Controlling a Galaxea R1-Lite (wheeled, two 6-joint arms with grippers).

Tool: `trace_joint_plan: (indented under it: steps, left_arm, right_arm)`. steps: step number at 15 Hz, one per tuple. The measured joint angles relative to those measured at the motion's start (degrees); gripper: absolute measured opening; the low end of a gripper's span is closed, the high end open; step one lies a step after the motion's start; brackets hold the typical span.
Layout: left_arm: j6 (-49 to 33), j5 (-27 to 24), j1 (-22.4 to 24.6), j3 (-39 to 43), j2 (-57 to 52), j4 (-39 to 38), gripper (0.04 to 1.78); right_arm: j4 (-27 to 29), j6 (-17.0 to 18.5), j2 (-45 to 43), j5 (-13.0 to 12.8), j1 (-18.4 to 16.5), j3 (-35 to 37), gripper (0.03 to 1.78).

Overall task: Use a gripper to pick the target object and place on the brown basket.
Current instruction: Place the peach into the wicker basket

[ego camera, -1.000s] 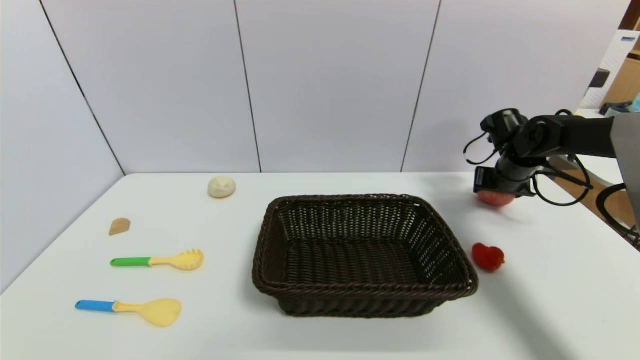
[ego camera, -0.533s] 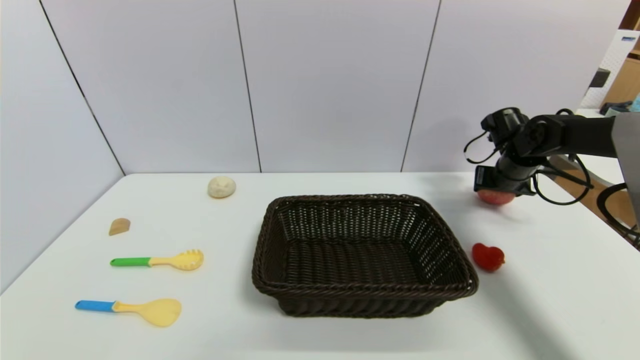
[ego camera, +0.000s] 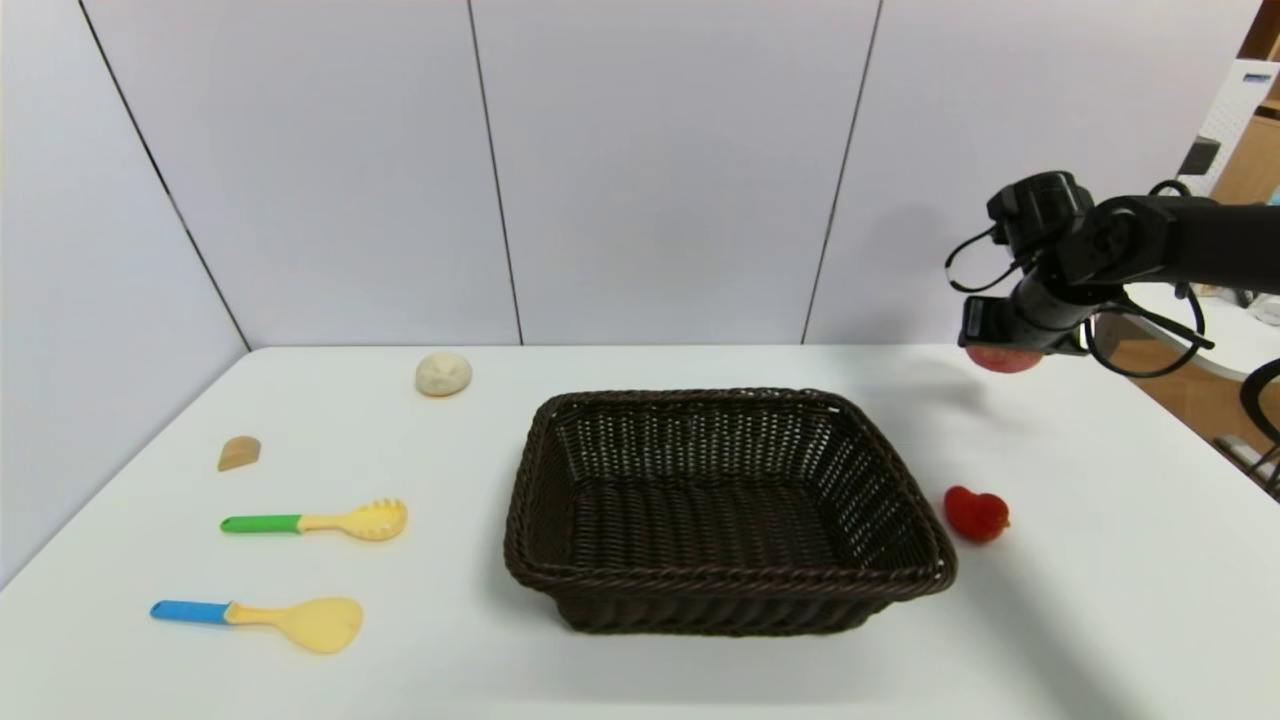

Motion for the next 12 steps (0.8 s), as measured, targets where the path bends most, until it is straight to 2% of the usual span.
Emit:
trace_joint_plan:
  steps: [7,12]
  left_arm:
    - [0.0,0.0,0.0,0.0,0.0,0.0,1.69]
    - [0.0,0.0,0.0,0.0,0.0,0.0,1.69]
  right_arm:
    - [-2.4,-6.7,-11.1,0.3,2.6,0.1,1.16]
    - [-2.0,-10.6,-20.7,0.5,8.5,0.1,1.16]
